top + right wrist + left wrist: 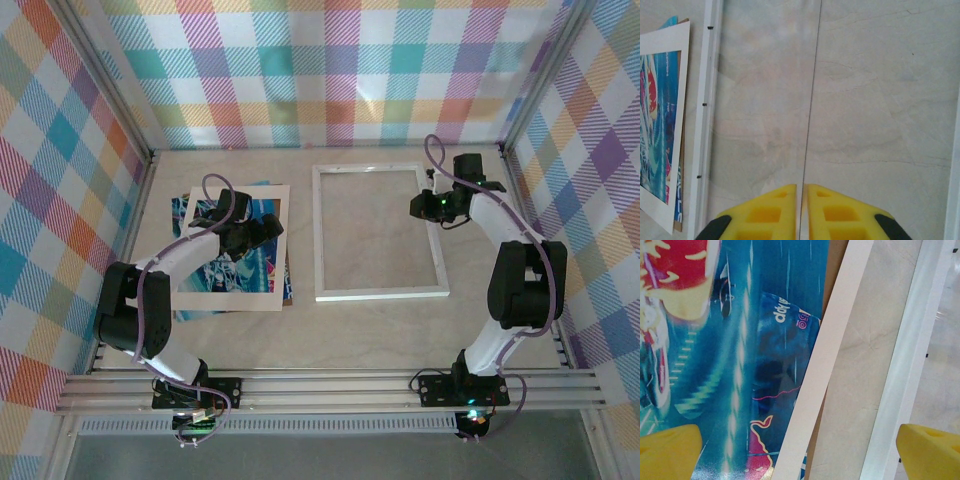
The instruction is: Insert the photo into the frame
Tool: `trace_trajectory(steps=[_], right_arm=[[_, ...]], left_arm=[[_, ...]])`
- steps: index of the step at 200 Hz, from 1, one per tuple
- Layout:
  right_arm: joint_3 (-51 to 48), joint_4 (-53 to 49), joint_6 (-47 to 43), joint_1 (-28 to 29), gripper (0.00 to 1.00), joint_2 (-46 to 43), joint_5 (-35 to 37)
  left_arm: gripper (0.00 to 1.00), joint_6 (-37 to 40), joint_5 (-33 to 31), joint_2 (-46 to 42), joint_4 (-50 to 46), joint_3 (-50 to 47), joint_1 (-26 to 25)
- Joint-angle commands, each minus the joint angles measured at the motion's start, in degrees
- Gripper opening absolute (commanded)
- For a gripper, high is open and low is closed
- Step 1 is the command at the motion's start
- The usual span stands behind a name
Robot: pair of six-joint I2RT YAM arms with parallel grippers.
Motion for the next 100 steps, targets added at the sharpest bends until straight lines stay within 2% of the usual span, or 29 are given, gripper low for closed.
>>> trace_trajectory(steps=[1,18,62,81,100], right_arm=[[-0.7,0.4,3.0,-0.5,0.16,0.0,-1.0],[-0.3,-1.1,5.2,-0.4,0.21,0.2,-0.3],[-2.0,0.3,7.6,-0.4,0.24,0.3,-1.5],[-1.4,-0.9,7.6,-0.4,0.3,0.8,0.3],[-1.2,-1.5,7.9,-0.3,0.42,0.2,2.6]], left_arm=[[1.0,0.1,0.8,0.8,-0.1,1.6,0.2],[1.0,0.1,0.8,1.0,0.0,1.8,0.2],[1.0,0.2,0.9,1.1,0.1,1.9,0.2],[1.0,0.2,0.8,1.0,0.0,1.9,0.2],[1.0,0.2,0.8,0.9,0.0,1.9,0.2]])
